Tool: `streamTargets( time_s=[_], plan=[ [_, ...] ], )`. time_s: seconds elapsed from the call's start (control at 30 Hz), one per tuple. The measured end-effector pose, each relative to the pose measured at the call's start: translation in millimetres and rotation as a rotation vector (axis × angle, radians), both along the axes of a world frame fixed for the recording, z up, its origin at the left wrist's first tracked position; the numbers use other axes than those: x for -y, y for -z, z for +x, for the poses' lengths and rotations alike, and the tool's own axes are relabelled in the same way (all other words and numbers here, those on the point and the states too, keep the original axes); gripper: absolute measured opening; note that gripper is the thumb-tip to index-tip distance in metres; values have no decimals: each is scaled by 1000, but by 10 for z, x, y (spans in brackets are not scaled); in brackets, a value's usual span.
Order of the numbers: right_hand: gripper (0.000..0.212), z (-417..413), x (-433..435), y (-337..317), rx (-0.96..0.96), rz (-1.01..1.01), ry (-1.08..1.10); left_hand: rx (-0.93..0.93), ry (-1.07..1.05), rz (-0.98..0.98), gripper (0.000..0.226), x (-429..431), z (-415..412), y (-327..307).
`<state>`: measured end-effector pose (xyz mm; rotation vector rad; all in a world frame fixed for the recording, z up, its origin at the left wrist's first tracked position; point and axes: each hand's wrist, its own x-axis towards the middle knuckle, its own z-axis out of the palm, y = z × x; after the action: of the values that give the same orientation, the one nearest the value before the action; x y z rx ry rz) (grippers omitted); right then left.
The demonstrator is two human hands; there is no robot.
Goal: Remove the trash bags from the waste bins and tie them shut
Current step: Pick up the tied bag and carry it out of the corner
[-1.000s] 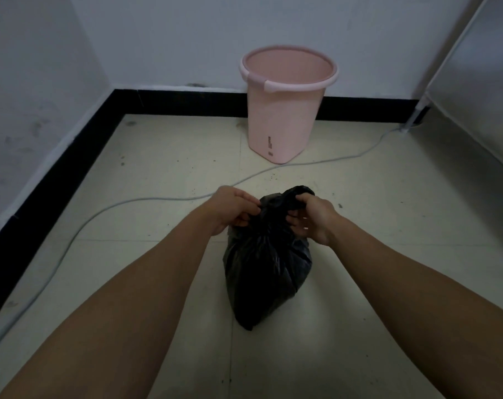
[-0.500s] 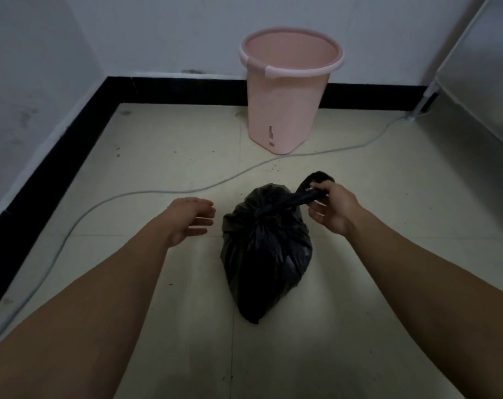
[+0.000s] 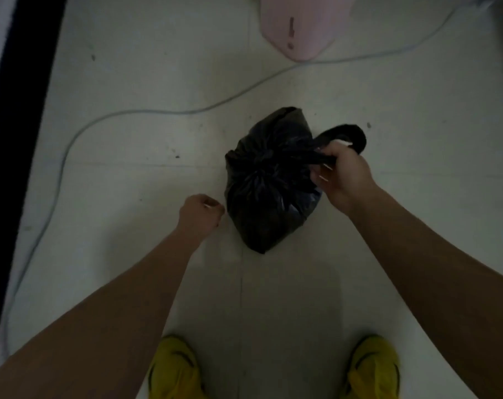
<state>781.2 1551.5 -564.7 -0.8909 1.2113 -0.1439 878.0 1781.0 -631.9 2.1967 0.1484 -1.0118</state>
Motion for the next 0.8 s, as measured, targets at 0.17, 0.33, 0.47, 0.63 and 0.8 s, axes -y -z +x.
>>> streamTargets(
  time_s=[0.17, 0.33, 0.47, 0.63, 0.8],
  plan=[
    [14, -437, -409, -521, -223, -44, -119, -192, 49, 168, 12, -757, -480, -728],
    [11, -483, -625, -1512, -332, -214, -345, -308, -21, 136, 9, -1009, -614, -1789],
    [29, -378, -712, -2434, -388, -345, -619, -323, -42, 48, 7, -978, -523, -2818],
    [35, -297, -857, -3607, -545, -610, -967, -228, -24, -5, 9, -1004, -310, -4149],
    [28, -445, -1024, -4496, -616, -785, -1287, -102, 39, 46, 9, -1246, -357, -5201]
  ],
)
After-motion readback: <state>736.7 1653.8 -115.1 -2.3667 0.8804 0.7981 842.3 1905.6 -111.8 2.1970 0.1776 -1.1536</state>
